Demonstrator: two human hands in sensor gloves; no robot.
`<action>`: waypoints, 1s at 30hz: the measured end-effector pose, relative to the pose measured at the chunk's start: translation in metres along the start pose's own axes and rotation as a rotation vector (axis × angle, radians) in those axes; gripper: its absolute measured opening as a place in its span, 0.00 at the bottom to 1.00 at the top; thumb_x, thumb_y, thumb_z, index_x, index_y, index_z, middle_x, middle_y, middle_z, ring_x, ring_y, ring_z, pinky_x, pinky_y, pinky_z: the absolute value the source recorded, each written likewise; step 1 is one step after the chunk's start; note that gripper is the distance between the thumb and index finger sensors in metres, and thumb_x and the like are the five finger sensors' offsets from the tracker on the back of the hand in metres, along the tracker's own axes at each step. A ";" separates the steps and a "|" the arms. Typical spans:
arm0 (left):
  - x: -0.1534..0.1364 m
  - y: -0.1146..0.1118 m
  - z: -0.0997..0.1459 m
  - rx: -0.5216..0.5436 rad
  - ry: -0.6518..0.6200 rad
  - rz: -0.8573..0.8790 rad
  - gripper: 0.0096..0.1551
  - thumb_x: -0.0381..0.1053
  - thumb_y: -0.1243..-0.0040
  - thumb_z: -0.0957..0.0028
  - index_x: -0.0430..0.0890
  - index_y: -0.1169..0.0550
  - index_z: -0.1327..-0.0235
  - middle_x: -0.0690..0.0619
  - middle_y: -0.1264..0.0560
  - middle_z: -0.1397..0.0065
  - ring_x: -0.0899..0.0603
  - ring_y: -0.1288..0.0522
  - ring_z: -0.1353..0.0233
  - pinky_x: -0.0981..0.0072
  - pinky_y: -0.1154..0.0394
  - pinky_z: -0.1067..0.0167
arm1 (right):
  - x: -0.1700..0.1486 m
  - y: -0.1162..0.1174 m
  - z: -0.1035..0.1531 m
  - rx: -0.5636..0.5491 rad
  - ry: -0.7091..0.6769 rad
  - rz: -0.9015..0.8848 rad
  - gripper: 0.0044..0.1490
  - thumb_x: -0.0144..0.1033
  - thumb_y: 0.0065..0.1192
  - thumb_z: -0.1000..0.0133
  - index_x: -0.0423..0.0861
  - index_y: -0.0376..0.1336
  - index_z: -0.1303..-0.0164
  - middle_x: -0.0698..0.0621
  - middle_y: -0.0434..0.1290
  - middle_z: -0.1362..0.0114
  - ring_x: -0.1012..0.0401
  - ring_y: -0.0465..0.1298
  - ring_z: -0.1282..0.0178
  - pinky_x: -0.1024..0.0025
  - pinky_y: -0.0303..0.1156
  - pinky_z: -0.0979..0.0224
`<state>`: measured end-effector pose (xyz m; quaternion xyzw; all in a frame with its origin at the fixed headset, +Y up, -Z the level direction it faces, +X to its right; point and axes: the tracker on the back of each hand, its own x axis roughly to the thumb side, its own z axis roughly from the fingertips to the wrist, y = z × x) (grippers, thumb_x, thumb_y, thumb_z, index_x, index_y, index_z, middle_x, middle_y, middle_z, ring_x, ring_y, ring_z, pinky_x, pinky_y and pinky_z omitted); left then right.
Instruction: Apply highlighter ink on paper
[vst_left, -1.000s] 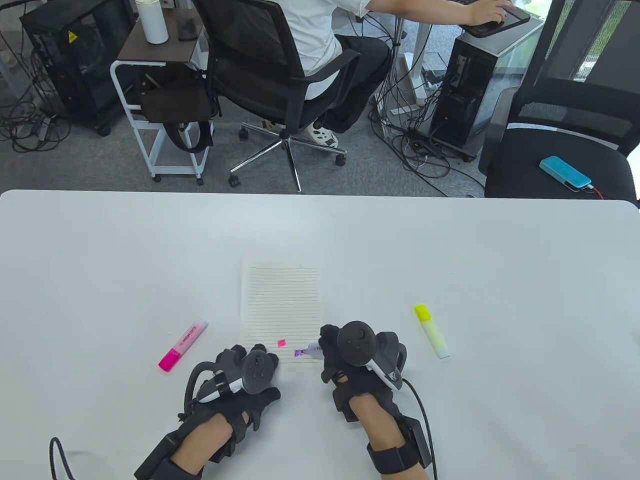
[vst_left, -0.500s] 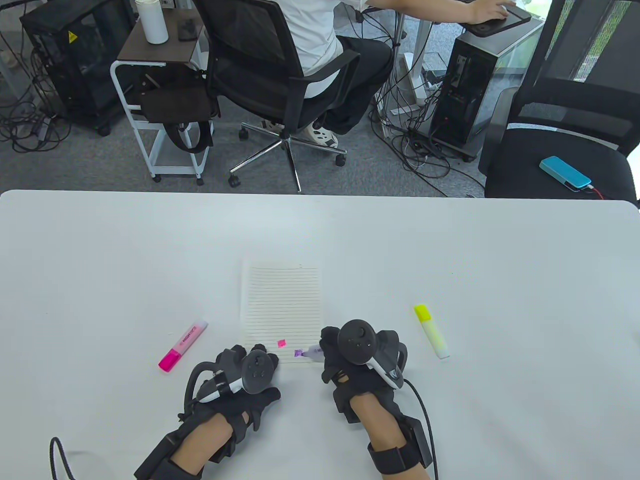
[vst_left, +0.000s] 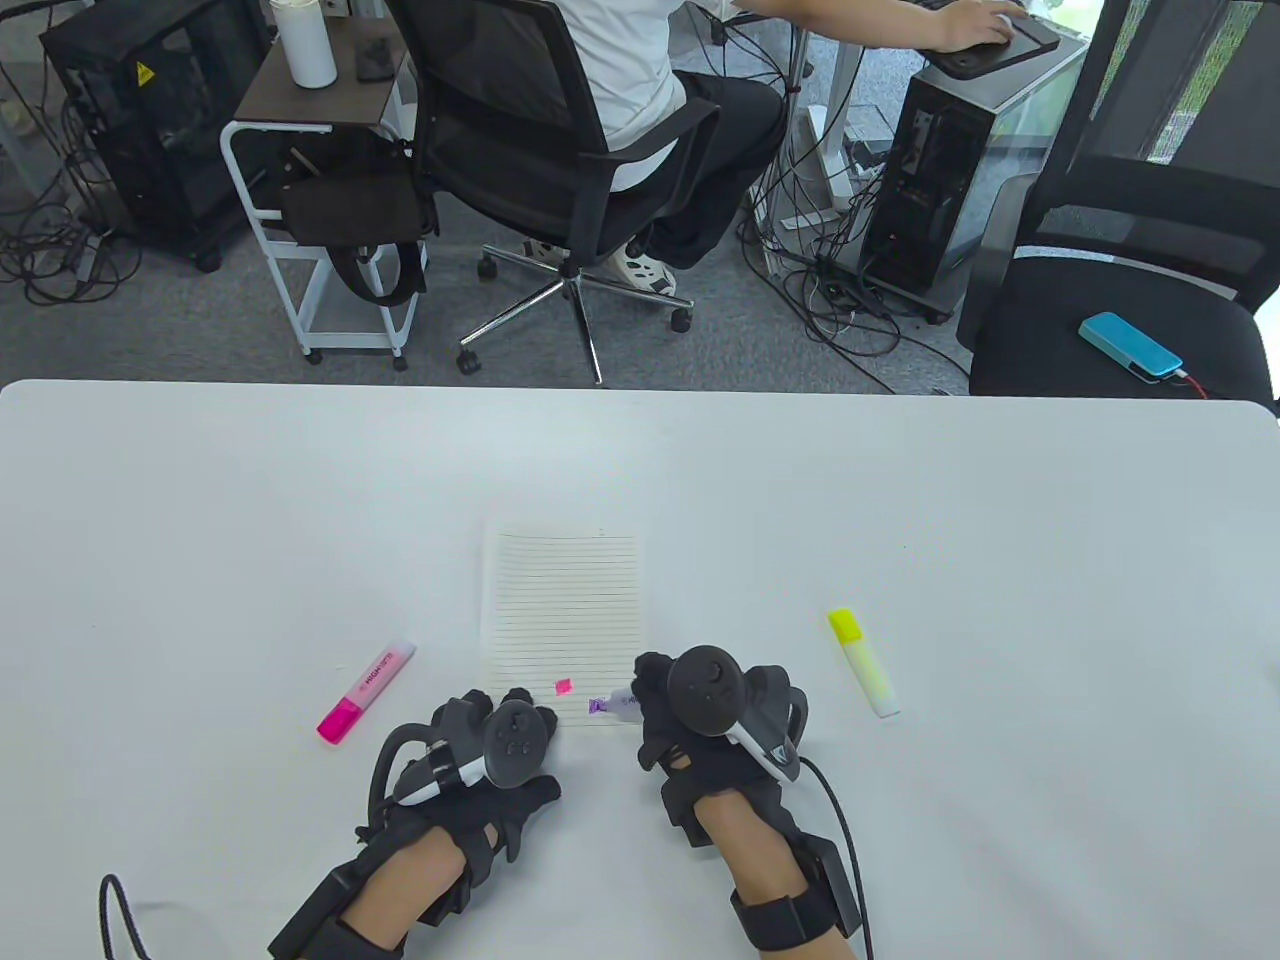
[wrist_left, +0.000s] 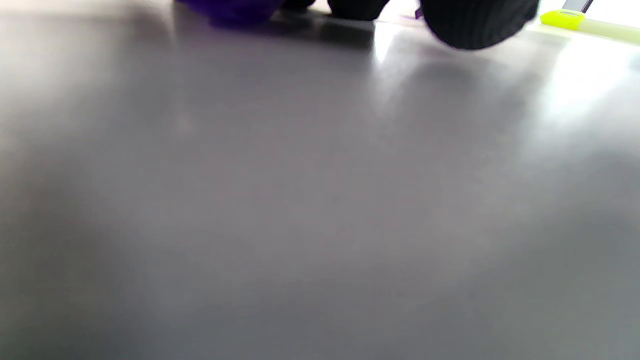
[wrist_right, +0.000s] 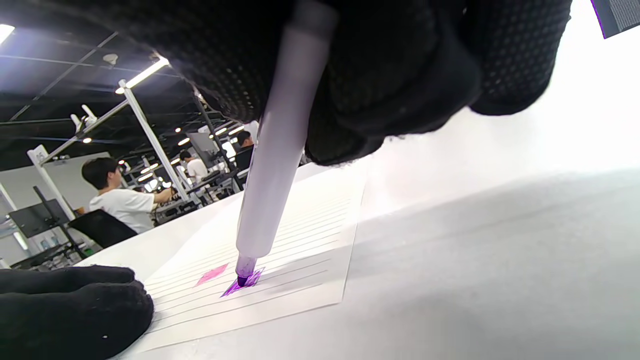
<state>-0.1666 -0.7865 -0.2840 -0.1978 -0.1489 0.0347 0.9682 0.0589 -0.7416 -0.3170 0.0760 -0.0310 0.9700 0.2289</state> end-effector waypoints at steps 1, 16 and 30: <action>0.000 0.000 0.000 0.000 0.000 0.002 0.43 0.67 0.48 0.49 0.56 0.43 0.21 0.53 0.51 0.15 0.28 0.49 0.18 0.29 0.52 0.28 | 0.000 -0.001 -0.001 0.004 0.006 0.004 0.22 0.38 0.71 0.46 0.45 0.76 0.44 0.40 0.83 0.50 0.48 0.81 0.65 0.41 0.74 0.42; 0.000 0.000 0.000 -0.001 0.001 0.001 0.43 0.67 0.48 0.50 0.56 0.43 0.21 0.53 0.51 0.15 0.28 0.49 0.18 0.29 0.52 0.28 | -0.004 0.001 0.000 -0.038 0.019 0.010 0.22 0.38 0.70 0.46 0.46 0.76 0.44 0.40 0.83 0.49 0.48 0.81 0.64 0.41 0.74 0.42; 0.000 0.000 0.000 0.000 0.000 0.004 0.43 0.67 0.48 0.49 0.56 0.43 0.21 0.53 0.51 0.15 0.28 0.50 0.18 0.29 0.52 0.27 | -0.004 -0.002 -0.001 0.003 0.038 -0.004 0.22 0.38 0.71 0.46 0.45 0.76 0.45 0.39 0.84 0.51 0.48 0.81 0.66 0.42 0.75 0.43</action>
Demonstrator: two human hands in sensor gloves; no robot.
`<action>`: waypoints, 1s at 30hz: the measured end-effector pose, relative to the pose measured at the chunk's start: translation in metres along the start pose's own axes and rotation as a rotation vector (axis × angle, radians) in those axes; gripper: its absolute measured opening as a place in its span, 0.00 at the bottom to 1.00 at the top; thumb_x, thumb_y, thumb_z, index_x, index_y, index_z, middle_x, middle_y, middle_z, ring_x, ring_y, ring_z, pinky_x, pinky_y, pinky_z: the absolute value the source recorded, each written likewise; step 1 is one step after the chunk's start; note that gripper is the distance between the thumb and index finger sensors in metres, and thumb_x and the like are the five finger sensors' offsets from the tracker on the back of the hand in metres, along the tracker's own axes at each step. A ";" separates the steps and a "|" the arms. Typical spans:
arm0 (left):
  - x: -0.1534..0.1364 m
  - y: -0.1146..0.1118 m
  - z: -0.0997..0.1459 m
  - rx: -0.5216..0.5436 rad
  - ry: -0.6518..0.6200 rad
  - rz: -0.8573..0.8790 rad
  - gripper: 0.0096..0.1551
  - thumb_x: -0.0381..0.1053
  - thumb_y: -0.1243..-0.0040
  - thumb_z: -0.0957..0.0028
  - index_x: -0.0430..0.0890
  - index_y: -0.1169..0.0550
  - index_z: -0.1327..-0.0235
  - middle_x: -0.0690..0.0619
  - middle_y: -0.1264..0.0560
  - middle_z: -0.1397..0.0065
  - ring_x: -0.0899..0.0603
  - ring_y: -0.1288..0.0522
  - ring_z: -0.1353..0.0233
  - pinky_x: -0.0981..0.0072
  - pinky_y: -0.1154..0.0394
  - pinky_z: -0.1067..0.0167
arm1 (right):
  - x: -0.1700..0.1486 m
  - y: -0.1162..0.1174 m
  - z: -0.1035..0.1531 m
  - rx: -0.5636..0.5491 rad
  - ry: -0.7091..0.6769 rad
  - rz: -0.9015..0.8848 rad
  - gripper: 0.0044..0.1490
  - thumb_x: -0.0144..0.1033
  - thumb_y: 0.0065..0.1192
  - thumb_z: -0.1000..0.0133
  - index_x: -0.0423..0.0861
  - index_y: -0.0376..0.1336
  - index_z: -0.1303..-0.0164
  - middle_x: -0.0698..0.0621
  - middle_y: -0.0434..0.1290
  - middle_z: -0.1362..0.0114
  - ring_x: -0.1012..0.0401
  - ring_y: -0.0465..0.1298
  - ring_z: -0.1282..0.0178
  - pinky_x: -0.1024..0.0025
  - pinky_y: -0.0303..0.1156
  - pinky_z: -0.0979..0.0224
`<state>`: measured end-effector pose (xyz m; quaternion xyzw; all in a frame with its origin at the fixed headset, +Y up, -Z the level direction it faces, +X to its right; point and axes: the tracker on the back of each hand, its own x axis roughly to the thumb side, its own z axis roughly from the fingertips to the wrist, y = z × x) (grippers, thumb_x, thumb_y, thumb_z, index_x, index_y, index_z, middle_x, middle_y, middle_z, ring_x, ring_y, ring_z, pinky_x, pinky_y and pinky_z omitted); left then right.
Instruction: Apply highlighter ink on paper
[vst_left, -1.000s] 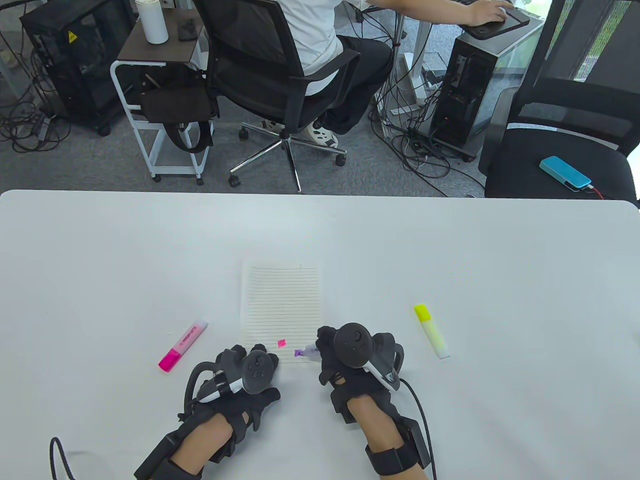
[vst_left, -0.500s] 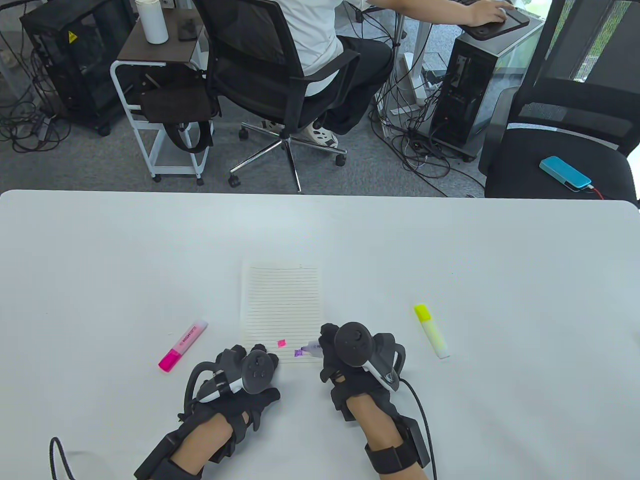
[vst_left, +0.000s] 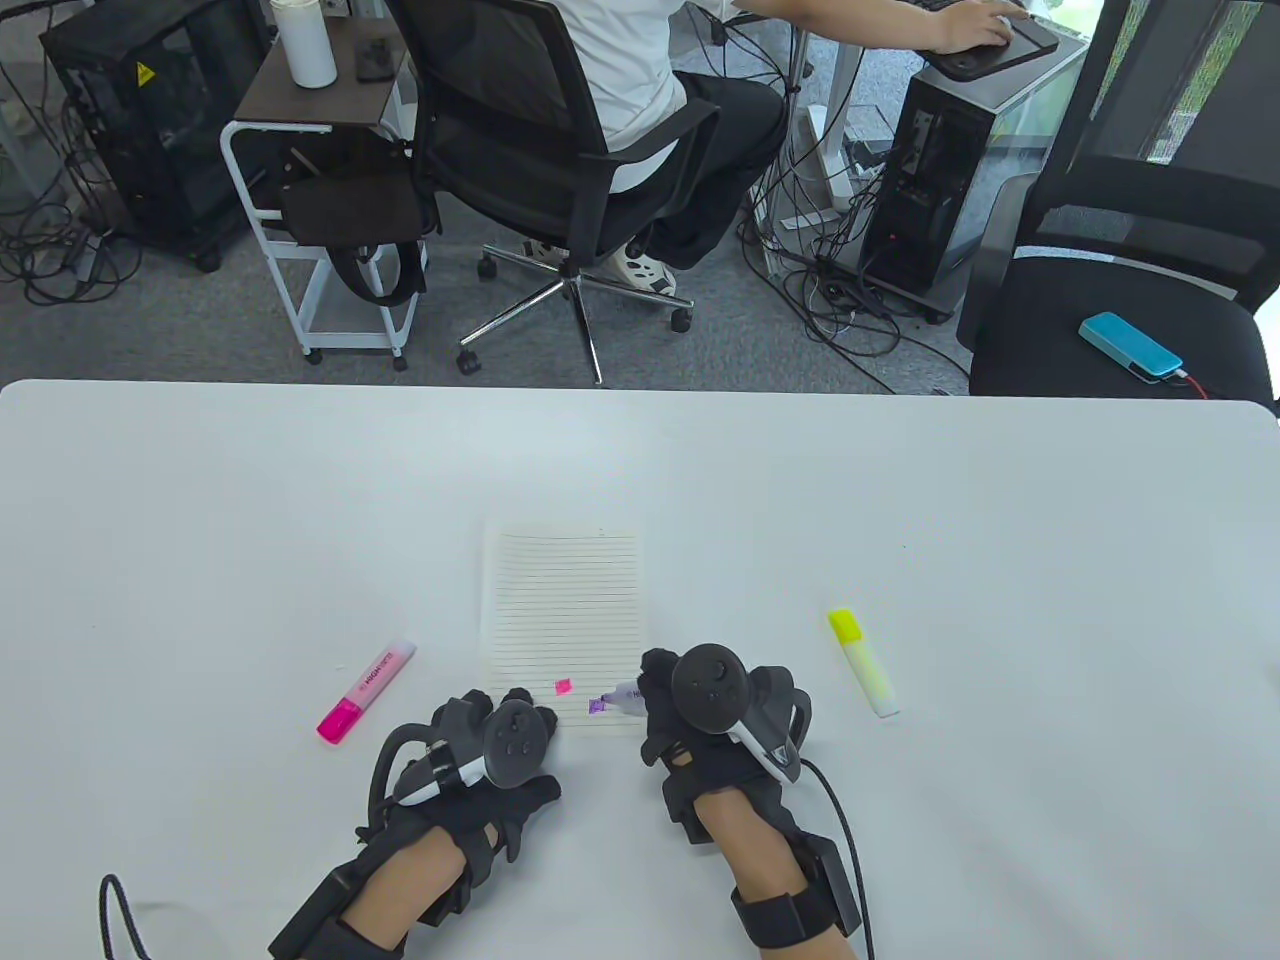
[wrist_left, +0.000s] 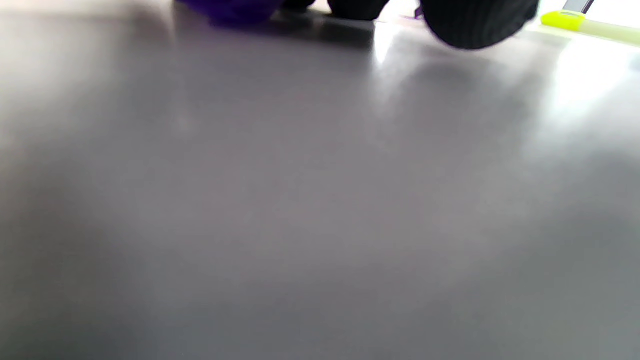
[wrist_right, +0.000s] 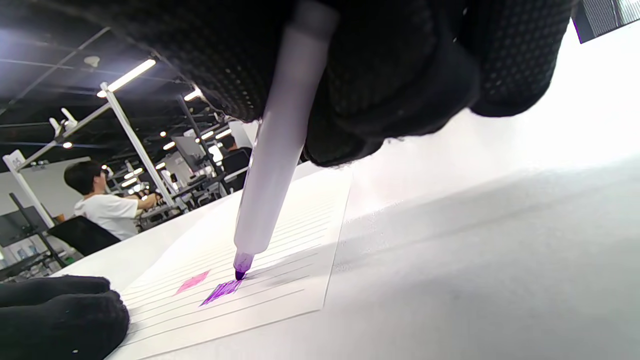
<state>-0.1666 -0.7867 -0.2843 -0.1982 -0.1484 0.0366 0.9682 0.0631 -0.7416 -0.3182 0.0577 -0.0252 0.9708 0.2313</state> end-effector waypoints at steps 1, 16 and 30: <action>0.000 0.000 0.000 0.000 0.000 0.000 0.43 0.67 0.48 0.49 0.56 0.43 0.21 0.53 0.51 0.15 0.28 0.49 0.18 0.29 0.52 0.28 | 0.001 -0.001 0.000 0.009 -0.001 -0.001 0.21 0.38 0.71 0.46 0.44 0.77 0.45 0.39 0.84 0.52 0.48 0.81 0.67 0.42 0.75 0.43; 0.000 0.000 0.000 0.000 0.001 -0.001 0.43 0.67 0.48 0.49 0.56 0.43 0.21 0.53 0.51 0.15 0.28 0.49 0.18 0.29 0.52 0.28 | -0.001 0.002 0.000 -0.036 -0.012 0.002 0.22 0.38 0.71 0.46 0.45 0.76 0.44 0.40 0.83 0.50 0.48 0.81 0.65 0.42 0.74 0.42; 0.000 0.000 0.000 -0.001 0.001 -0.001 0.43 0.67 0.48 0.50 0.56 0.43 0.21 0.53 0.51 0.15 0.28 0.49 0.18 0.29 0.52 0.28 | -0.001 -0.001 0.000 0.012 0.001 -0.007 0.22 0.38 0.71 0.46 0.44 0.77 0.46 0.39 0.84 0.52 0.48 0.82 0.66 0.41 0.75 0.43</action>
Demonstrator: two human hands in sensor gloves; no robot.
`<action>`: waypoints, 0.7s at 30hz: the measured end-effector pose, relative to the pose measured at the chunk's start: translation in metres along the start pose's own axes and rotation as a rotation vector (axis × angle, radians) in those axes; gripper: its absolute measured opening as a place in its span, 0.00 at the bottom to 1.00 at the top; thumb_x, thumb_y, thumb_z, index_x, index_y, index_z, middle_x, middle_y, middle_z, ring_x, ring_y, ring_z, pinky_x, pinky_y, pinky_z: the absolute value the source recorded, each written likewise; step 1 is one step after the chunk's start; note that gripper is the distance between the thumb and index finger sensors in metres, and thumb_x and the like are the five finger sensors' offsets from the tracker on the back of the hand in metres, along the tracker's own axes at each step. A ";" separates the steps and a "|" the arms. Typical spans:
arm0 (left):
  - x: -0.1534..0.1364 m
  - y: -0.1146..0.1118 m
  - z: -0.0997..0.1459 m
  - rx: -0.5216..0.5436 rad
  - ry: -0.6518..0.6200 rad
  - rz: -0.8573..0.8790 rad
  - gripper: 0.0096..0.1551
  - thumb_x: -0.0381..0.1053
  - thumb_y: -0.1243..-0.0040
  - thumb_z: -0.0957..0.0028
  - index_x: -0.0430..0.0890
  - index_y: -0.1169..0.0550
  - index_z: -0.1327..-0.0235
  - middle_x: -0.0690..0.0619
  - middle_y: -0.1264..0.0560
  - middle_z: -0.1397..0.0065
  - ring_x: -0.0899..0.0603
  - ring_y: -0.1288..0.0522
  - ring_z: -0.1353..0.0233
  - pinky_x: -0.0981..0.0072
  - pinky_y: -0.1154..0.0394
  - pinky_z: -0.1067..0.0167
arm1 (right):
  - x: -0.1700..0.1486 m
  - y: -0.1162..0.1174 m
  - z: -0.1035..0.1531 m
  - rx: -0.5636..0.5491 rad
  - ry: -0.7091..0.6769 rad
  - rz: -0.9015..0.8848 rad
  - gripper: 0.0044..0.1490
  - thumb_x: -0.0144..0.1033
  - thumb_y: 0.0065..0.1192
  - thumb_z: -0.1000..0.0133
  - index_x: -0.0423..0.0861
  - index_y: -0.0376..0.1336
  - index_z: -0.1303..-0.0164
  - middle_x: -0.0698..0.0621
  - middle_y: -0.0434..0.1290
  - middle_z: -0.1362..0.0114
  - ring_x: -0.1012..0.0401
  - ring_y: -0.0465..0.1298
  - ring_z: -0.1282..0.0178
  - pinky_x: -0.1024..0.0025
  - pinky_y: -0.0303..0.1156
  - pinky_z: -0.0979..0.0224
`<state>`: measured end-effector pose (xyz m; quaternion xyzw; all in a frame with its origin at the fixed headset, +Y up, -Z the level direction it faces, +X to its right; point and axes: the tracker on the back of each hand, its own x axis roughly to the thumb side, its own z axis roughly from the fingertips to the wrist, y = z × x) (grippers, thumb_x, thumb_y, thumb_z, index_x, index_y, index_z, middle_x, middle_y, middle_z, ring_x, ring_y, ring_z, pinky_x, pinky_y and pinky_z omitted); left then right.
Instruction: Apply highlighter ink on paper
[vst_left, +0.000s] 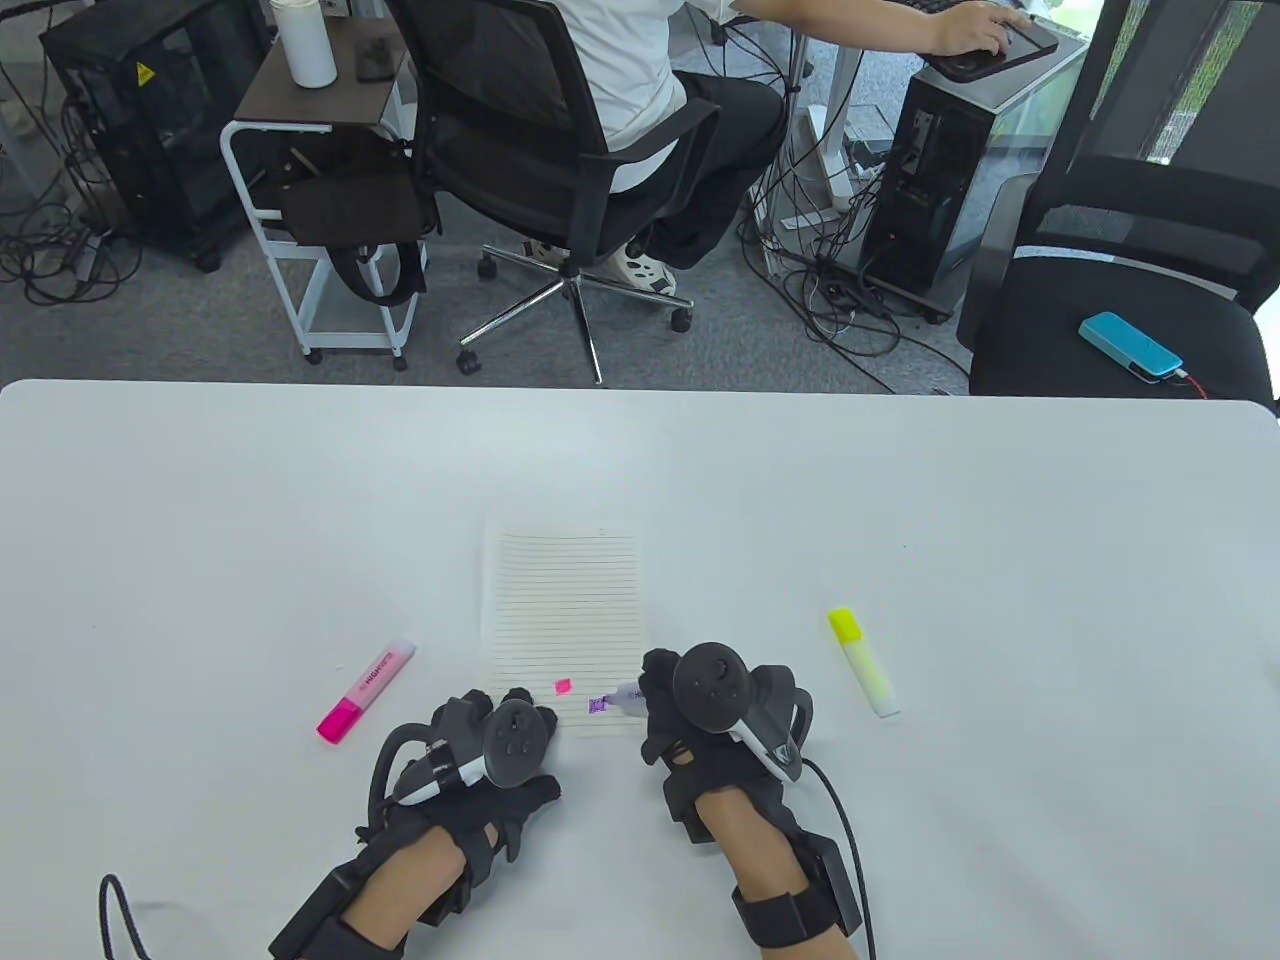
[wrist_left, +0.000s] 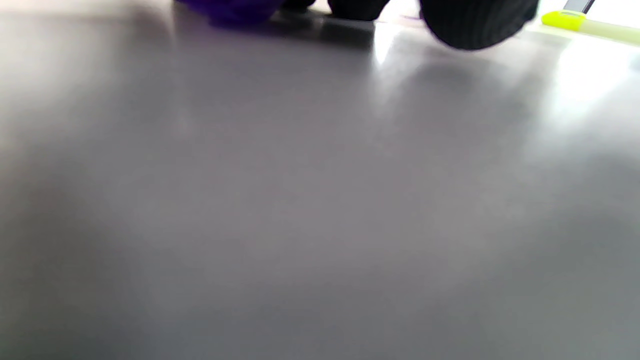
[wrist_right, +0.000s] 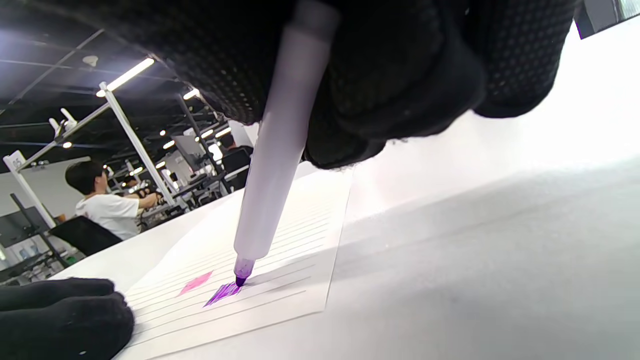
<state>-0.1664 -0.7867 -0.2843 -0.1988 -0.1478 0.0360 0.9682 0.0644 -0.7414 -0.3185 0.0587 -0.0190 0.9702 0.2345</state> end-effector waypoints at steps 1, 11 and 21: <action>0.000 0.000 0.000 0.000 0.000 -0.001 0.43 0.67 0.48 0.50 0.56 0.43 0.21 0.53 0.51 0.15 0.28 0.49 0.18 0.29 0.52 0.28 | 0.001 0.000 0.000 -0.002 -0.004 0.006 0.21 0.38 0.71 0.46 0.44 0.77 0.46 0.40 0.84 0.52 0.48 0.82 0.66 0.42 0.75 0.43; 0.000 0.000 0.000 0.000 -0.001 0.000 0.43 0.67 0.48 0.49 0.56 0.43 0.21 0.53 0.51 0.15 0.28 0.49 0.18 0.29 0.52 0.27 | 0.004 0.004 0.001 -0.046 -0.006 0.027 0.22 0.38 0.71 0.46 0.45 0.76 0.44 0.40 0.83 0.50 0.48 0.81 0.65 0.41 0.74 0.42; 0.000 0.000 0.000 0.000 -0.002 -0.001 0.43 0.67 0.48 0.50 0.56 0.43 0.21 0.53 0.51 0.15 0.28 0.49 0.18 0.29 0.52 0.28 | 0.005 0.005 0.001 -0.051 -0.004 0.041 0.22 0.38 0.71 0.46 0.45 0.76 0.44 0.40 0.83 0.50 0.48 0.81 0.65 0.41 0.75 0.42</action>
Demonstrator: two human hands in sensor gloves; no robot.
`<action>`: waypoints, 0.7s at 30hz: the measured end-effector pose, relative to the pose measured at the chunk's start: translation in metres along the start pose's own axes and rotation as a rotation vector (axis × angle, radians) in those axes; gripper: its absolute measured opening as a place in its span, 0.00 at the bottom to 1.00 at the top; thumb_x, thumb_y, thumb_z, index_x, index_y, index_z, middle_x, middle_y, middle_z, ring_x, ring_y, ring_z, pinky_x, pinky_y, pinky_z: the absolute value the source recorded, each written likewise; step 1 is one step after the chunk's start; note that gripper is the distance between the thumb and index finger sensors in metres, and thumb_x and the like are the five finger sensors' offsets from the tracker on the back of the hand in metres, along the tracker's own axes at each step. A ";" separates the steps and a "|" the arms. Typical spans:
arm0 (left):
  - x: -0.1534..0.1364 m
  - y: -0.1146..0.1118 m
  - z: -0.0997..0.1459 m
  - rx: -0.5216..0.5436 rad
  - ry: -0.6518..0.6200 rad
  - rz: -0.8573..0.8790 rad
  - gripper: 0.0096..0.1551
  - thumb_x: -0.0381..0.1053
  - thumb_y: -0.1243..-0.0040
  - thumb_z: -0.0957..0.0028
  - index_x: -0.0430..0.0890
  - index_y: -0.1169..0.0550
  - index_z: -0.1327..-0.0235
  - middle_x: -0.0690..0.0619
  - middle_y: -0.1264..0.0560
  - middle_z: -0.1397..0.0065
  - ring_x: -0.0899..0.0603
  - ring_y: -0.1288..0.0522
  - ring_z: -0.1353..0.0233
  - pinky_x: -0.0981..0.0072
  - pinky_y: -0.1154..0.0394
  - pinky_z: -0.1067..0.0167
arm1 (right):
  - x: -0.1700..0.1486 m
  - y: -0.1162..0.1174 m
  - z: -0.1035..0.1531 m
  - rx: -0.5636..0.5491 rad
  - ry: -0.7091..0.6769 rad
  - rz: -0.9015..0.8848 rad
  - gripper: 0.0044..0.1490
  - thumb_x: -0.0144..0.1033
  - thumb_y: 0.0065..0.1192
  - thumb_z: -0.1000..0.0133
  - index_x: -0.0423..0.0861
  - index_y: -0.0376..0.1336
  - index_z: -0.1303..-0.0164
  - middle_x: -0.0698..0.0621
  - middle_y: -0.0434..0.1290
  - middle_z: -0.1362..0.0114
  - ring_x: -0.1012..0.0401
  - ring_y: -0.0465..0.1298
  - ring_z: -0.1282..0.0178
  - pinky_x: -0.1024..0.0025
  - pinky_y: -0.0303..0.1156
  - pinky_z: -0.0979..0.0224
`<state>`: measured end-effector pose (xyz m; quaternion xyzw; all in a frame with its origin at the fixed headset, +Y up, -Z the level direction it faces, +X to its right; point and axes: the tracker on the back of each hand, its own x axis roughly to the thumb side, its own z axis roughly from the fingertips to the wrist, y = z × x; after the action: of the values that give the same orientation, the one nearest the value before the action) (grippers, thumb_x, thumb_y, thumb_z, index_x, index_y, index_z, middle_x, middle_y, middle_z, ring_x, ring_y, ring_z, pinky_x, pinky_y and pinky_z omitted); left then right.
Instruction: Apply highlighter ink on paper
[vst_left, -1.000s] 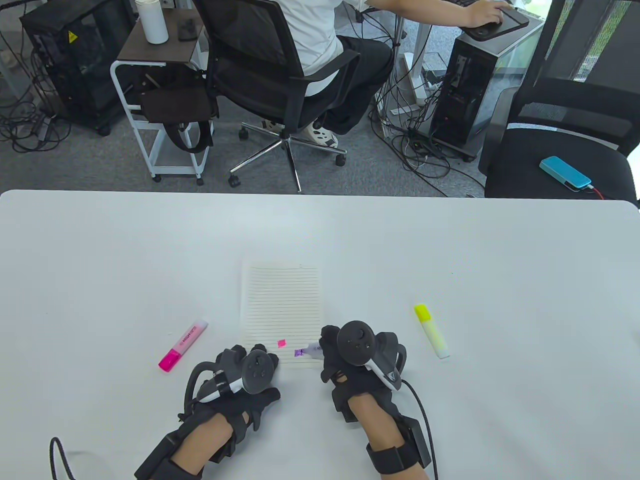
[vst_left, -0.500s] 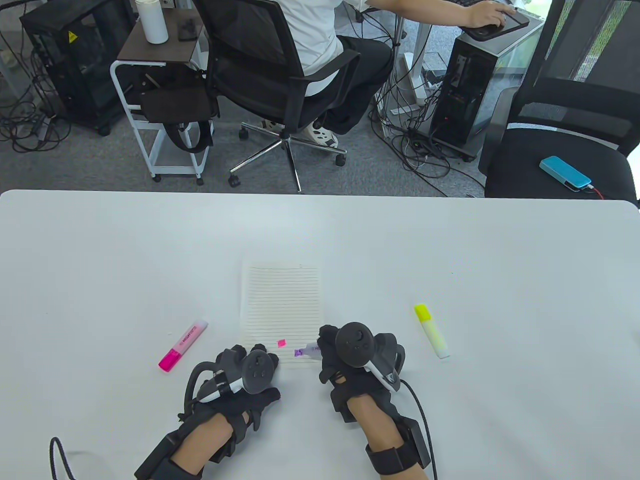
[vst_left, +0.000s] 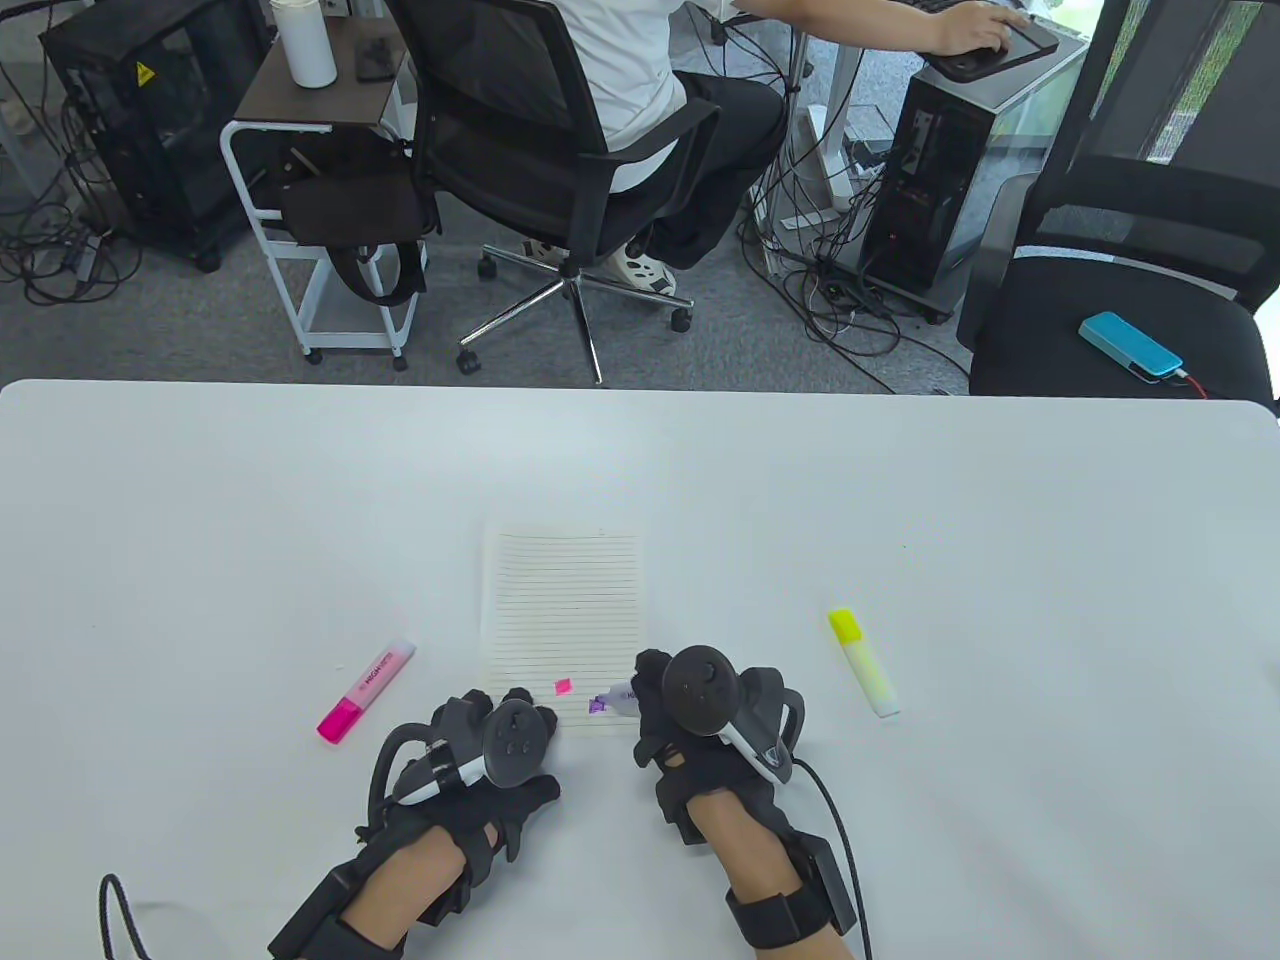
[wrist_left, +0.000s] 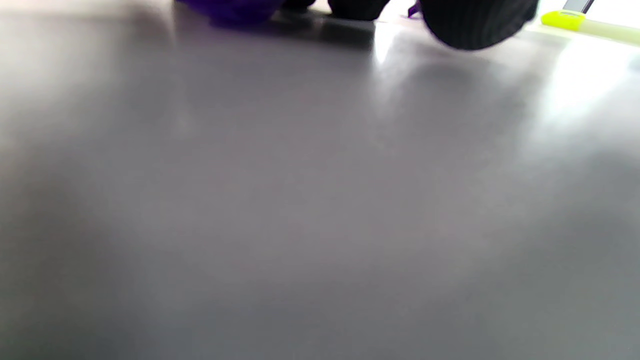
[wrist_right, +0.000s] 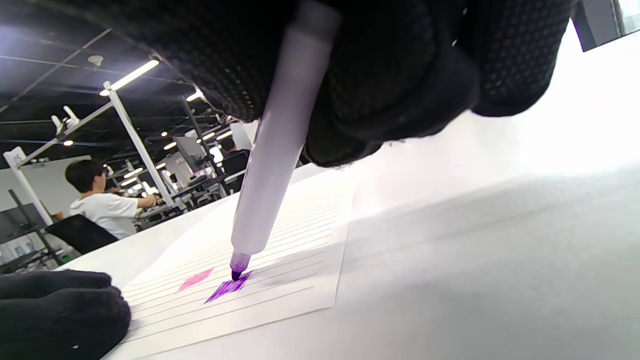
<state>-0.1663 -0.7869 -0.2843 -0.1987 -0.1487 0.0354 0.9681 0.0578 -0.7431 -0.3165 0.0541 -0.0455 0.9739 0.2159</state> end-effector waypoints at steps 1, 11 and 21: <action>0.000 0.000 0.000 0.000 0.000 -0.002 0.43 0.67 0.48 0.49 0.56 0.43 0.21 0.53 0.51 0.15 0.28 0.49 0.18 0.29 0.52 0.28 | 0.000 0.000 0.000 0.000 -0.006 0.000 0.22 0.38 0.71 0.46 0.45 0.76 0.44 0.40 0.83 0.50 0.48 0.82 0.65 0.42 0.75 0.42; 0.000 0.000 0.000 -0.001 -0.001 -0.002 0.43 0.67 0.48 0.50 0.56 0.43 0.21 0.53 0.51 0.15 0.28 0.49 0.18 0.29 0.52 0.28 | -0.001 0.000 0.000 -0.001 -0.008 0.002 0.22 0.38 0.71 0.46 0.45 0.76 0.44 0.40 0.83 0.50 0.48 0.81 0.65 0.41 0.74 0.42; 0.000 0.000 0.000 -0.001 0.000 -0.003 0.43 0.67 0.48 0.49 0.56 0.43 0.21 0.53 0.51 0.15 0.28 0.49 0.18 0.29 0.52 0.27 | 0.000 0.000 0.000 0.019 -0.027 -0.010 0.22 0.38 0.71 0.46 0.45 0.76 0.44 0.40 0.83 0.50 0.48 0.81 0.65 0.42 0.74 0.42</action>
<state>-0.1664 -0.7869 -0.2844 -0.1988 -0.1492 0.0341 0.9680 0.0578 -0.7433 -0.3169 0.0694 -0.0390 0.9723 0.2196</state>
